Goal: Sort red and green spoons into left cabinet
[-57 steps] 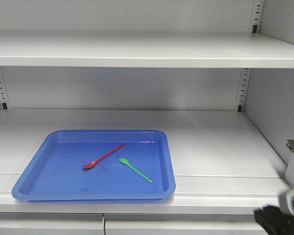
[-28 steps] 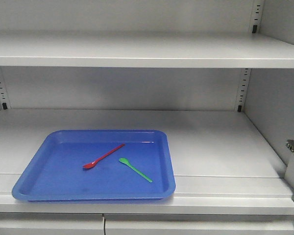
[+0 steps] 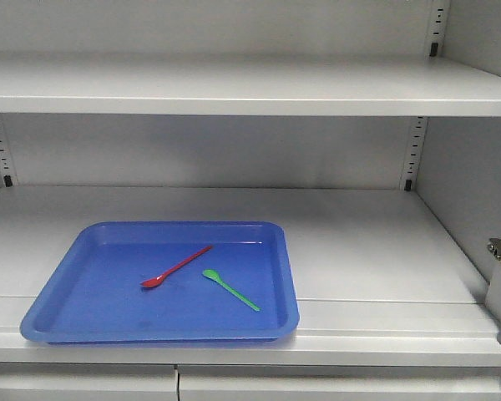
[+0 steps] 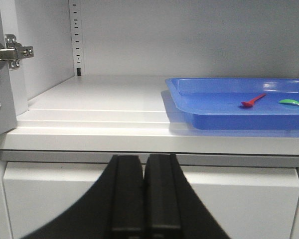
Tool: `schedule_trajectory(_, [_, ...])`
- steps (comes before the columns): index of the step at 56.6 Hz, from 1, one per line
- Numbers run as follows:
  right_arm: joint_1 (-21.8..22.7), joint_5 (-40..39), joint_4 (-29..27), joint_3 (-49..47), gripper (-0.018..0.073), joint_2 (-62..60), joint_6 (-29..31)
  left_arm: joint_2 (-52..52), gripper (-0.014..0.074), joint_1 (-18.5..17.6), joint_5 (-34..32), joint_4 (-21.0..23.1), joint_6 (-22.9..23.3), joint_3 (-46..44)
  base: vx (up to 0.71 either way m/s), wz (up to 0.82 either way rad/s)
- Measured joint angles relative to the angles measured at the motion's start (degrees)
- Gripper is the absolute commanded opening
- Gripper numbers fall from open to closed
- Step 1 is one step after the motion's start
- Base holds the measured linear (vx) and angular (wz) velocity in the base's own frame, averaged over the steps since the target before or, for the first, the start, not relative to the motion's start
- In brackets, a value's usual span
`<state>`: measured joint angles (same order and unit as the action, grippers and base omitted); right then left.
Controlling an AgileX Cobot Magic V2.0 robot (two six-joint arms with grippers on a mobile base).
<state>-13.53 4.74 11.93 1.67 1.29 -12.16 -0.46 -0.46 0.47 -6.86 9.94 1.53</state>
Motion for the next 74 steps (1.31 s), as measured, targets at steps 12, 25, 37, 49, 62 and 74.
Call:
schedule_trajectory(12, [0.0,2.9,0.0,0.0,-0.0009,-1.9,0.1,0.0,-0.0008,0.0,0.1,0.0,0.0,0.0,0.00,0.00])
schedule_trajectory(25, [0.0,3.0,0.0,0.0,-0.0009,-1.9,0.1,0.0,-0.0008,0.0,0.1,0.0,0.0,0.0,0.00,0.00])
schedule_trajectory(37, [0.0,3.1,0.0,0.0,-0.0009,-1.9,0.1,0.0,-0.0008,0.0,0.1,0.0,0.0,0.0,0.00,0.00])
schedule_trajectory(49, [0.0,3.1,0.0,0.0,-0.0009,-1.9,0.1,0.0,-0.0008,0.0,0.1,0.0,0.0,0.0,0.00,0.00])
schedule_trajectory(62, [0.0,3.1,0.0,0.0,-0.0009,-1.9,0.1,0.0,-0.0008,0.0,0.1,0.0,0.0,0.0,0.00,0.00])
schedule_trajectory(74, [0.0,3.1,0.0,0.0,-0.0009,-1.9,0.1,0.0,-0.0008,0.0,0.1,0.0,0.0,0.0,0.00,0.00])
